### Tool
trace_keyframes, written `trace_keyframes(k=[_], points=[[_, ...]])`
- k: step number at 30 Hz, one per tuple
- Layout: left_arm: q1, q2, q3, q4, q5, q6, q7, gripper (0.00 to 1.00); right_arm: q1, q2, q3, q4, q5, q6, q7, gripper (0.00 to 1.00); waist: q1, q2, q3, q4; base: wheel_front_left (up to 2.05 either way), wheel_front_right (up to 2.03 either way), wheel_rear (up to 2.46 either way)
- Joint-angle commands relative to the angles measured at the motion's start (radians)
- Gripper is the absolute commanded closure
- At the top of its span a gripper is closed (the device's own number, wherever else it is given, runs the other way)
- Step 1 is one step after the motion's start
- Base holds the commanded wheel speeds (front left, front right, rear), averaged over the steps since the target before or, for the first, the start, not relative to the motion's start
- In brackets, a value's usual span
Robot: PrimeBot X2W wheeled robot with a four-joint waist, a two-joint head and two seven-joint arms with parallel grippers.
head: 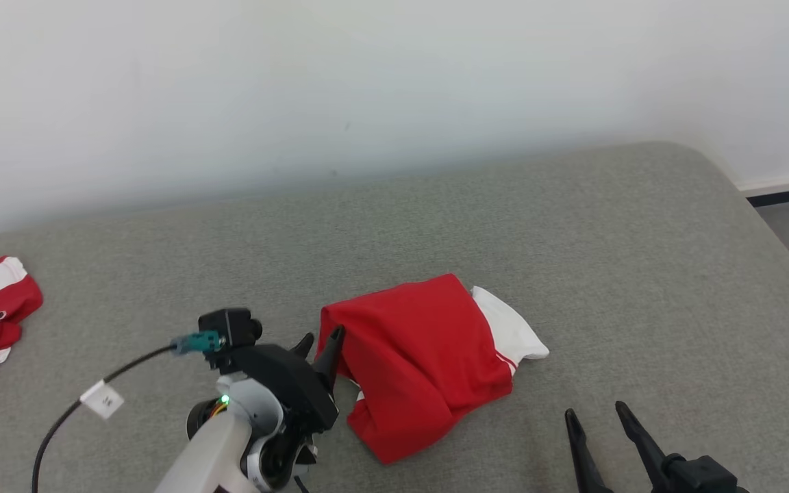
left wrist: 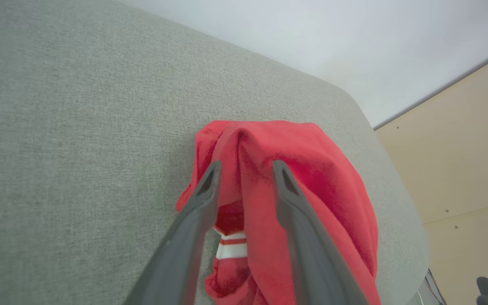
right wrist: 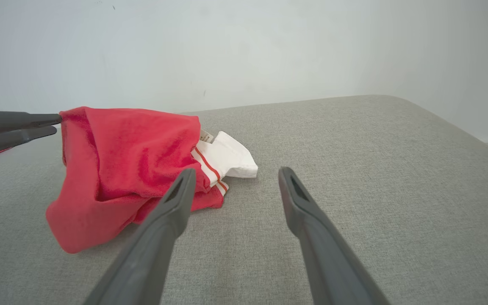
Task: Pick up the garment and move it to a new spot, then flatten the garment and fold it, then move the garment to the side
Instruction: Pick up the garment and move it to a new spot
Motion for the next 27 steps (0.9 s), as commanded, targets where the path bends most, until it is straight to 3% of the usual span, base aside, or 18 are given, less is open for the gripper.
trace_keyframes(k=[1,11,14,21,27], points=[[0.024,-0.004,0.001,0.002,-0.005,-0.002,-0.028,0.0,0.008,-0.002,-0.008,-0.005,-0.002,-0.002,0.003,0.0,0.0,-0.0001,-0.002,0.019,0.0,0.0,0.0],[0.19,0.033,0.009,-0.128,0.077,-0.026,-0.355,0.0,0.034,-0.002,-0.087,-0.022,-0.007,-0.002,0.006,0.0,0.0,-0.0001,-0.033,0.107,0.0,0.0,0.0],[0.26,0.052,0.033,-0.199,0.146,-0.014,-0.382,0.0,0.045,-0.001,-0.113,-0.027,-0.009,-0.002,0.006,0.0,0.0,-0.0001,-0.042,0.135,0.0,0.0,0.0],[0.501,0.037,0.228,-0.485,0.426,0.016,-0.383,0.0,0.075,-0.002,-0.158,-0.027,-0.01,-0.002,0.007,0.0,0.0,-0.0001,-0.06,0.194,0.0,0.0,0.0],[0.639,0.018,0.307,-0.529,0.58,0.001,-0.384,0.0,0.099,-0.002,-0.185,-0.007,-0.016,-0.002,-0.003,0.0,0.0,-0.0001,-0.077,0.211,0.0,0.0,0.0]])
